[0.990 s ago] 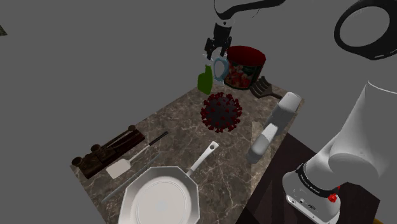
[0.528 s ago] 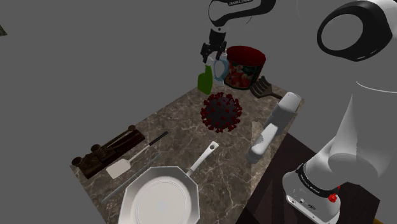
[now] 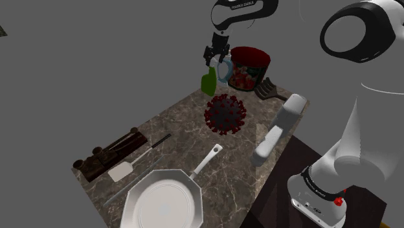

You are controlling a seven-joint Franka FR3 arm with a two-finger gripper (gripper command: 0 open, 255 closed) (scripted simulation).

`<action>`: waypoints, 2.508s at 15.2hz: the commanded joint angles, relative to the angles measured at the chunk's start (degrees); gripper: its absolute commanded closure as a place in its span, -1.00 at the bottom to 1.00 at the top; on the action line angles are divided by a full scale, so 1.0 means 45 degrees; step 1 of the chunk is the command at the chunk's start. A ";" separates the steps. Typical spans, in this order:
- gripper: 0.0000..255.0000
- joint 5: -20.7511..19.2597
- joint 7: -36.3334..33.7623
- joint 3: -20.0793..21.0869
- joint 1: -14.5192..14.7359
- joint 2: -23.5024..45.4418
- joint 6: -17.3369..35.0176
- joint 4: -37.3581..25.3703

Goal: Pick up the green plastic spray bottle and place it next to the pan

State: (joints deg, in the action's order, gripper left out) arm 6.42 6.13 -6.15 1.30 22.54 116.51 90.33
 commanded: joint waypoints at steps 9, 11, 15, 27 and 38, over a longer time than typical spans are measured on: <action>1.00 0.0000 0.0000 0.0000 0.0000 -0.0001 -0.0001 0.0000; 1.00 0.0000 0.0000 0.0000 0.0000 0.0000 -0.0001 0.0000; 1.00 -0.0031 -0.0041 -0.0012 -0.0002 -0.0116 -0.0457 -0.0344; 1.00 -0.0112 -0.0190 -0.0045 -0.0037 -0.0331 -0.2406 -0.2085; 1.00 -0.0119 -0.0303 -0.0058 -0.0112 -0.0121 -0.4275 -0.4166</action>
State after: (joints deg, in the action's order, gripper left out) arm 5.88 4.81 -6.41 0.82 21.87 97.84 72.26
